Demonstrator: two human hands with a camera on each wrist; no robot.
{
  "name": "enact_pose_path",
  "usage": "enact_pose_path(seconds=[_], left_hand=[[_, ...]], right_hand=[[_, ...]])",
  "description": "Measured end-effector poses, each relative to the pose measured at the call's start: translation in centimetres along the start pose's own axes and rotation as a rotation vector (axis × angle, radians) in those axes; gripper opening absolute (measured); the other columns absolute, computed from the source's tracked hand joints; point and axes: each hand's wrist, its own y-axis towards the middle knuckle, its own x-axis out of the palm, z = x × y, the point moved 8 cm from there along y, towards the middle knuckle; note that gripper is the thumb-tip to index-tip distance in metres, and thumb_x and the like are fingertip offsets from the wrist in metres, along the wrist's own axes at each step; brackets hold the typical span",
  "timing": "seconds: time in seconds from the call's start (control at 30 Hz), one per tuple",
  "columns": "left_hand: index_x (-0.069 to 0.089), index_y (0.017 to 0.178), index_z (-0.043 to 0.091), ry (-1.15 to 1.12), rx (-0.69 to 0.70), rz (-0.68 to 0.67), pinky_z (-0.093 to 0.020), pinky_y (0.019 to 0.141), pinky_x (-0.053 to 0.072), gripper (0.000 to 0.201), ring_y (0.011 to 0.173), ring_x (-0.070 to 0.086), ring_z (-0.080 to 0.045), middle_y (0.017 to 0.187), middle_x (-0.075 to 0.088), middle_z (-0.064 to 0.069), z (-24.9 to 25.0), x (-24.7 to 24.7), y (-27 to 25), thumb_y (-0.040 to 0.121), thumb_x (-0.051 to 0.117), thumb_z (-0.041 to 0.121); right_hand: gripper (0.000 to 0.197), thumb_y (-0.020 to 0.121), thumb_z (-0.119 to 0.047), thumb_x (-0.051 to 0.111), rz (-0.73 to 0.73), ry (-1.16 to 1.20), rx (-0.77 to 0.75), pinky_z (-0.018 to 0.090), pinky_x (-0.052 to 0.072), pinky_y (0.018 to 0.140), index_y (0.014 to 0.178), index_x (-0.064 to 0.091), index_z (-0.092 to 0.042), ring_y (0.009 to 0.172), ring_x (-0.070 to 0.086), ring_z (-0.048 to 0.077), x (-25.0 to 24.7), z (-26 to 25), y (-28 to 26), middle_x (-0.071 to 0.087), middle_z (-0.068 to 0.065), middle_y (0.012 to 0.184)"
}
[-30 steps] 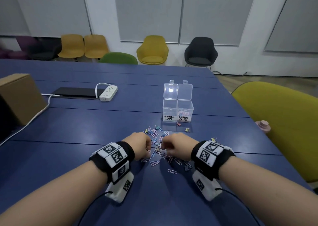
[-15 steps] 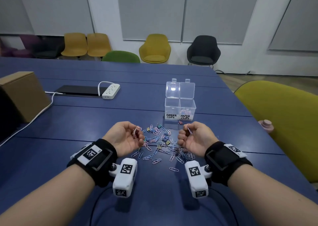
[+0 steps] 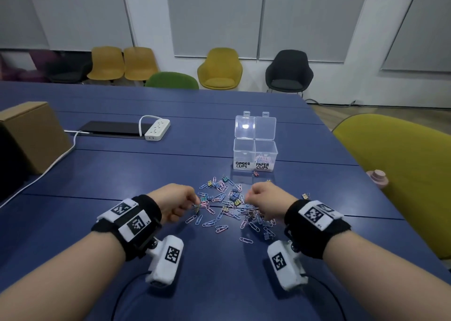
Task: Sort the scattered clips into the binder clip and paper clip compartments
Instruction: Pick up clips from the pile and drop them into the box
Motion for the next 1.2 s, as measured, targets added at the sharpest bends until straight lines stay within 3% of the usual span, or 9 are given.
enact_pose_path(seconds=[0.1, 0.23, 0.4, 0.57, 0.77, 0.87, 0.97, 1.07, 1.2], left_hand=[[0.053, 0.076, 0.017, 0.595, 0.057, 0.104, -0.017, 0.043, 0.024, 0.021, 0.046, 0.032, -0.015, 0.058, 0.039, 0.001, 0.7, -1.0, 0.0, 0.084, 0.065, 0.033], [0.056, 0.072, 0.014, 0.856, 0.076, 0.101, -0.023, 0.06, 0.037, 0.035, 0.064, 0.047, -0.019, 0.067, 0.052, -0.001, 0.3, -0.2, 0.7, 0.075, 0.072, 0.045], [0.058, 0.073, 0.012, 0.945, 0.076, 0.068, -0.026, 0.066, 0.042, 0.025, 0.071, 0.051, -0.02, 0.069, 0.054, 0.0, -0.1, 1.3, 1.5, 0.079, 0.07, 0.033], [0.059, 0.083, 0.011, 1.057, 0.111, 0.028, -0.026, 0.067, 0.041, 0.014, 0.076, 0.049, -0.021, 0.08, 0.054, -0.005, 0.4, 2.3, 1.5, 0.083, 0.064, 0.024], [0.05, 0.067, 0.015, 1.094, 0.083, 0.016, -0.025, 0.065, 0.04, 0.024, 0.07, 0.047, -0.021, 0.063, 0.045, 0.001, 0.6, 2.4, 0.8, 0.086, 0.057, 0.026], [0.058, 0.073, 0.017, 0.876, 0.086, -0.023, -0.025, 0.064, 0.041, 0.016, 0.063, 0.048, -0.023, 0.066, 0.053, -0.002, 0.4, 1.4, 0.5, 0.078, 0.061, 0.031], [0.053, 0.07, 0.01, 0.146, 0.113, -0.156, -0.025, 0.054, 0.039, 0.017, 0.053, 0.04, -0.021, 0.064, 0.044, -0.008, 0.3, 1.1, 0.3, 0.086, 0.058, 0.013], [0.053, 0.073, 0.005, -0.443, 0.089, -0.269, -0.024, 0.049, 0.051, 0.02, 0.053, 0.054, -0.016, 0.067, 0.053, -0.009, 1.0, 1.1, -0.4, 0.092, 0.05, 0.004], [0.06, 0.076, -0.001, -0.747, 0.067, -0.303, -0.029, 0.059, 0.06, 0.016, 0.061, 0.067, -0.022, 0.076, 0.064, -0.017, 1.2, 1.5, -0.7, 0.089, 0.052, 0.003]], right_hand=[[0.01, 0.09, -0.017, 0.054, -0.025, -0.636, -0.149, 0.024, 0.043, 0.066, 0.096, 0.062, -0.015, 0.075, 0.055, 0.018, 0.9, -2.5, -0.4, 0.064, 0.005, 0.098], [0.025, 0.089, -0.017, 0.059, -0.079, -0.913, -0.173, 0.029, 0.045, 0.077, 0.114, 0.058, -0.019, 0.103, 0.061, 0.025, 1.8, -3.5, 0.0, 0.062, 0.005, 0.118], [0.023, 0.085, -0.021, 0.065, -0.108, -0.997, -0.185, 0.031, 0.048, 0.075, 0.107, 0.061, -0.019, 0.101, 0.062, 0.026, 2.3, -3.7, 0.6, 0.064, 0.005, 0.112], [0.015, 0.083, -0.012, 0.054, -0.072, -0.996, -0.242, 0.034, 0.051, 0.075, 0.077, 0.057, -0.025, 0.089, 0.062, 0.025, 2.7, -3.6, 1.0, 0.067, 0.003, 0.1], [0.01, 0.084, -0.018, 0.058, -0.05, -0.82, -0.233, 0.029, 0.051, 0.075, 0.075, 0.058, -0.021, 0.082, 0.061, 0.021, 1.9, -2.6, 1.7, 0.068, 0.002, 0.092], [0.016, 0.085, -0.015, 0.063, -0.039, -0.421, -0.179, 0.019, 0.045, 0.059, 0.072, 0.056, -0.019, 0.064, 0.055, 0.009, 0.1, -1.8, 1.8, 0.061, -0.005, 0.076], [0.017, 0.087, -0.009, 0.059, 0.01, 0.051, -0.061, 0.019, 0.03, 0.043, 0.073, 0.053, -0.015, 0.048, 0.036, 0.009, -1.7, -0.3, 1.8, 0.051, -0.001, 0.068], [0.022, 0.09, 0.0, 0.05, 0.011, 0.608, 0.068, 0.021, 0.02, 0.046, 0.072, 0.046, -0.013, 0.048, 0.025, 0.011, -2.3, 1.4, 1.9, 0.044, 0.006, 0.064], [0.02, 0.094, -0.006, 0.047, -0.066, 0.914, 0.104, 0.018, 0.028, 0.041, 0.075, 0.05, -0.011, 0.045, 0.034, 0.008, -2.6, 1.8, 1.0, 0.049, 0.003, 0.065]])
